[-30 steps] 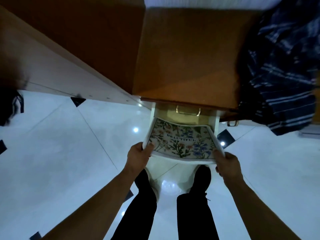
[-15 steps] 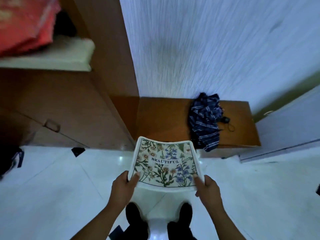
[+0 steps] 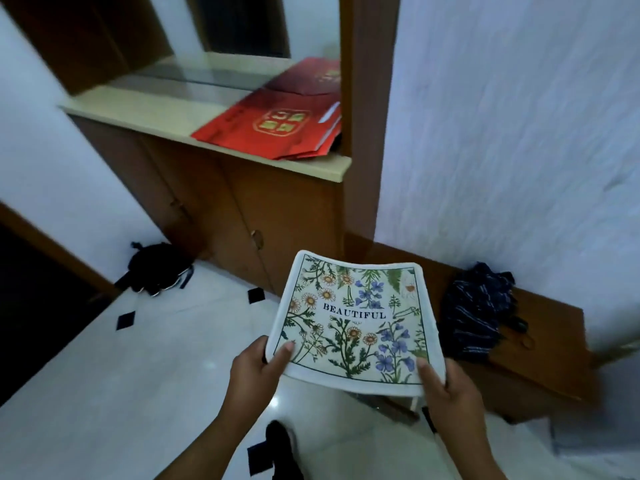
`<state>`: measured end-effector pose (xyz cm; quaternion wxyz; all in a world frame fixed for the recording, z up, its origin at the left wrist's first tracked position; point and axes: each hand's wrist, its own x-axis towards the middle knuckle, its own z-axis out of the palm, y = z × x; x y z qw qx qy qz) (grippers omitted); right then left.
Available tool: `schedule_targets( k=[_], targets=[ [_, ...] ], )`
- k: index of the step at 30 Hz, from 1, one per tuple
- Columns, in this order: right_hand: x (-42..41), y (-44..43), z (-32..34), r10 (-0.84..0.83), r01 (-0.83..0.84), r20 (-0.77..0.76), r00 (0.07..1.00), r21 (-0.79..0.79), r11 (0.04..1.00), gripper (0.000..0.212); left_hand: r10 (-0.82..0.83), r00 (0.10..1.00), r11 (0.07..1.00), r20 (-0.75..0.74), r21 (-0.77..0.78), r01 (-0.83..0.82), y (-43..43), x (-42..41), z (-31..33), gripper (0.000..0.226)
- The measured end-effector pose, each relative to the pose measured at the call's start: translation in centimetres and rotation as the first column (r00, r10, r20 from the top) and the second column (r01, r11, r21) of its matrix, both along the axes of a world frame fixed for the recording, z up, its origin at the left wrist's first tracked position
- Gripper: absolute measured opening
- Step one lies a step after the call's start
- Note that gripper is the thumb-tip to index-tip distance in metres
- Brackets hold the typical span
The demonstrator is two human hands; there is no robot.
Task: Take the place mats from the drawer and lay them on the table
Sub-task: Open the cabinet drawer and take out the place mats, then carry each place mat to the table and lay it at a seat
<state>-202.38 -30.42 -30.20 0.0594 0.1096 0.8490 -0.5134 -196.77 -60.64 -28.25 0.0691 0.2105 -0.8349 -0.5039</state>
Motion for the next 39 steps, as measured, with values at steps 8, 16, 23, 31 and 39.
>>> schedule_targets(
  k=[8, 16, 23, 31, 39],
  targets=[
    [1.5, -10.0, 5.0, 0.365, -0.364, -0.125, 0.923, 0.026, 0.931, 0.028, 0.392, 0.912, 0.92, -0.12, 0.043, -0.389, -5.6, 13.0, 4.3, 0.039],
    [11.4, -27.0, 7.3, 0.676, -0.682, -0.216, 0.705, 0.056, 0.729, 0.032, 0.716, 0.673, 0.687, -0.186, 0.014, -0.727, -13.5, 31.6, 6.6, 0.023],
    [28.7, -43.2, 7.6, 0.855, -0.878, -0.262, 0.447, 0.056, 0.476, 0.019, 0.891, 0.405, 0.408, -0.203, -0.028, -0.912, -18.8, 53.2, 7.5, 0.027],
    [47.4, -56.3, 8.1, 0.957, -0.996, -0.289, 0.029, 0.067, 0.05, 0.02, 0.968, -0.013, -0.021, -0.251, -0.028, -0.999, -18.6, 71.8, 7.8, 0.03],
    [61.8, -65.4, 8.0, 0.871, -0.92, -0.295, -0.392, 0.109, -0.377, 0.025, 0.858, -0.441, -0.455, -0.262, 0.009, -0.89, -14.7, 79.3, 7.3, 0.027]
  ],
)
